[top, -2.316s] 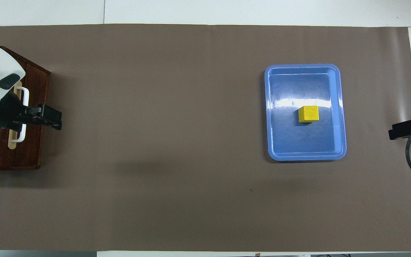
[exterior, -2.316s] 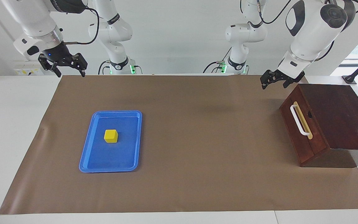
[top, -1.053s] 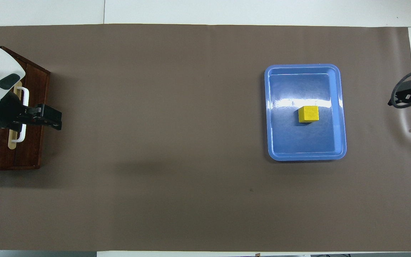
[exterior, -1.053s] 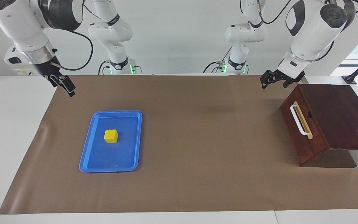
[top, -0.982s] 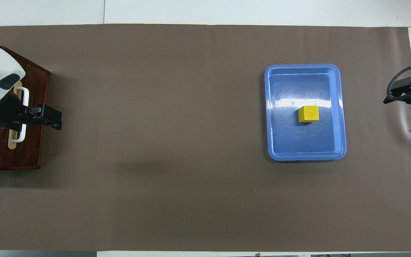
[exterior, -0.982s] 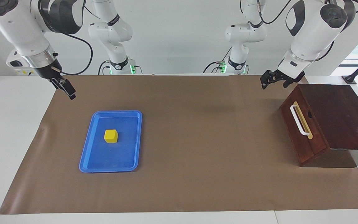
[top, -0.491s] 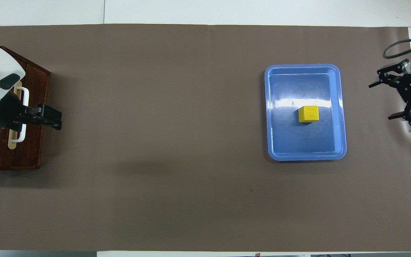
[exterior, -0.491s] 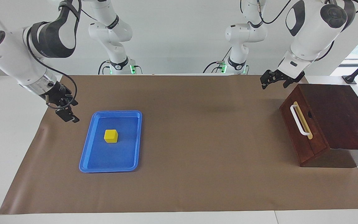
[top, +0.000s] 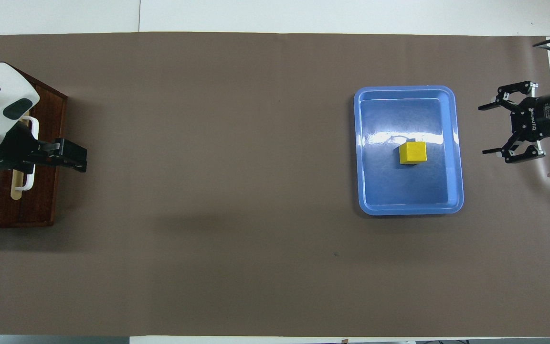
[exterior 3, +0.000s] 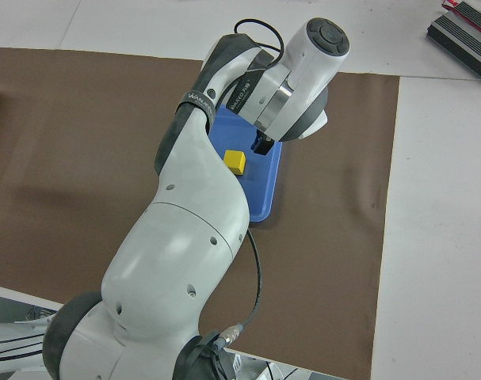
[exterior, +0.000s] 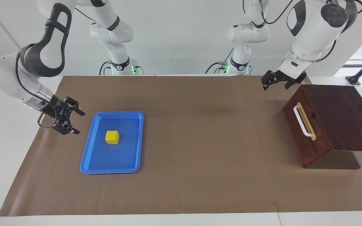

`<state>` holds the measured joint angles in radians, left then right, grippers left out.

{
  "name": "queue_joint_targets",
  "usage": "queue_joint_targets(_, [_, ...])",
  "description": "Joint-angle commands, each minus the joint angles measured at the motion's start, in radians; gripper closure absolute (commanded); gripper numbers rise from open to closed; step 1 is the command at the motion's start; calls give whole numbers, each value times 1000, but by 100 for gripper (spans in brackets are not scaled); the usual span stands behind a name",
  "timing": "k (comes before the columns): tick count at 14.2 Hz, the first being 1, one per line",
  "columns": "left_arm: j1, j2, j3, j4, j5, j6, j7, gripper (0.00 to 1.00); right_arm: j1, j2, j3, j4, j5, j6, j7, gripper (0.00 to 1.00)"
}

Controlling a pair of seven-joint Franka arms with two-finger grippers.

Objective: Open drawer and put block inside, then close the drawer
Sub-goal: 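Move the right gripper toward the yellow cube in the blue tray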

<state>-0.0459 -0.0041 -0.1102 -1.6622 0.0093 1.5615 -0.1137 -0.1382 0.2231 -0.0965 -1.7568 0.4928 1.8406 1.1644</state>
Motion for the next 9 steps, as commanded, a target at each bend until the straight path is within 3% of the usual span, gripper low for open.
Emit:
queue_joint_targets(1, [-35, -30, -3, -82, 113, 132, -49, 0, 2, -18, 12, -85, 55, 38, -30, 1])
queue_joint_targets(6, [-25, 1, -2, -224, 317, 334, -57, 0, -17, 59, 12, -115, 147, 72, -162, 1])
queue_joint_targets(9, [-5, 61, 0, -261, 461, 432, -70, 0, -40, 131, 11, -110, 216, 87, -285, 0])
